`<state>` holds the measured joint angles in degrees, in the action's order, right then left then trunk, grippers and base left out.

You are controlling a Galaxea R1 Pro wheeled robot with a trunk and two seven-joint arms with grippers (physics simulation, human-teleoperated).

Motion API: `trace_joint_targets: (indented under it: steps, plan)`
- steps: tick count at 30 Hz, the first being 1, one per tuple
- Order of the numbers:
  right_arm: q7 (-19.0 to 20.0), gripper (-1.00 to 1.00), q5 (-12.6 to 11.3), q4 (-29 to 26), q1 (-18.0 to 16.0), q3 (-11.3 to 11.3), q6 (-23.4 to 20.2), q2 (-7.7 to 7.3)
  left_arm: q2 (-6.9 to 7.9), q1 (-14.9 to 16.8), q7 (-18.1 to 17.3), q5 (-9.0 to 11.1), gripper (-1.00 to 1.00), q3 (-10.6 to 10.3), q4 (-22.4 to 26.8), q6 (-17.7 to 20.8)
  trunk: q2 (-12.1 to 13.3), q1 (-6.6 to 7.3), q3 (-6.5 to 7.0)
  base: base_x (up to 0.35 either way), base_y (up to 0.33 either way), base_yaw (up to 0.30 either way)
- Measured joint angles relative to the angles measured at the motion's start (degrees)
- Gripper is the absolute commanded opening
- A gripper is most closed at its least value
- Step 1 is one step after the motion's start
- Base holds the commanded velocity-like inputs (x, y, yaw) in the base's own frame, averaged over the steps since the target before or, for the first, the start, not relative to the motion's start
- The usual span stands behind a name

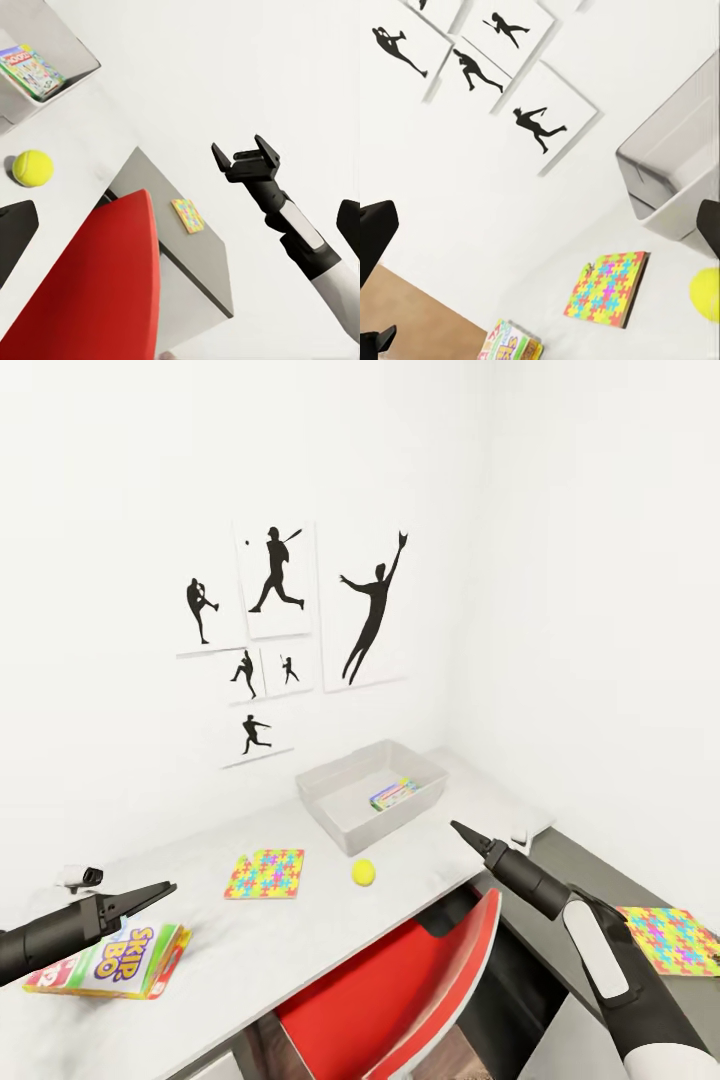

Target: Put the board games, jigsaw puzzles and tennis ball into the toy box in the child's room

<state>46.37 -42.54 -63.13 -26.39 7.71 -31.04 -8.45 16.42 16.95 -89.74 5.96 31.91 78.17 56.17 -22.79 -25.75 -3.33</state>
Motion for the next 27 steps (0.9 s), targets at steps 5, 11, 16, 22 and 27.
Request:
trace_joint_targets:
  steps: [5, 11, 16, 22, 27]
  plan:
    - [0.0, 1.0, 0.0, 0.0, 0.0, 0.0, 0.0, -0.04, 0.0, 0.0, 0.0, 0.04, 1.0, 0.02, 0.01, 0.0, 0.0, 0.0, 0.0, -0.01, 0.0, -0.264]
    - [0.0, 1.0, 0.0, 0.02, 0.0, 0.06, 0.0, -0.08, 0.0, -0.01, 0.0, 0.0, 1.0, 0.07, 0.02, 0.0, 0.0, -0.01, 0.0, -0.086, 0.0, -0.267]
    - [0.0, 1.0, 0.0, 0.06, -0.01, 0.15, 0.0, -0.14, 0.01, -0.03, 0.01, 0.02, 1.0, 0.08, 0.04, 0.0, 0.0, 0.0, 0.0, -0.033, 0.0, -0.088]
    - [0.0, 1.0, 0.0, 0.06, -0.01, 0.16, 0.0, -0.2, 0.01, -0.03, 0.01, 0.03, 1.0, 0.04, 0.04, 0.0, 0.0, 0.0, 0.0, -0.007, 0.0, -0.018]
    - [0.01, 1.0, 0.0, 0.07, -0.01, 0.16, 0.0, -0.16, 0.03, -0.03, 0.01, 0.06, 1.0, 0.17, 0.04, 0.0, 0.0, 0.0, 0.0, -0.001, 0.0, -0.003]
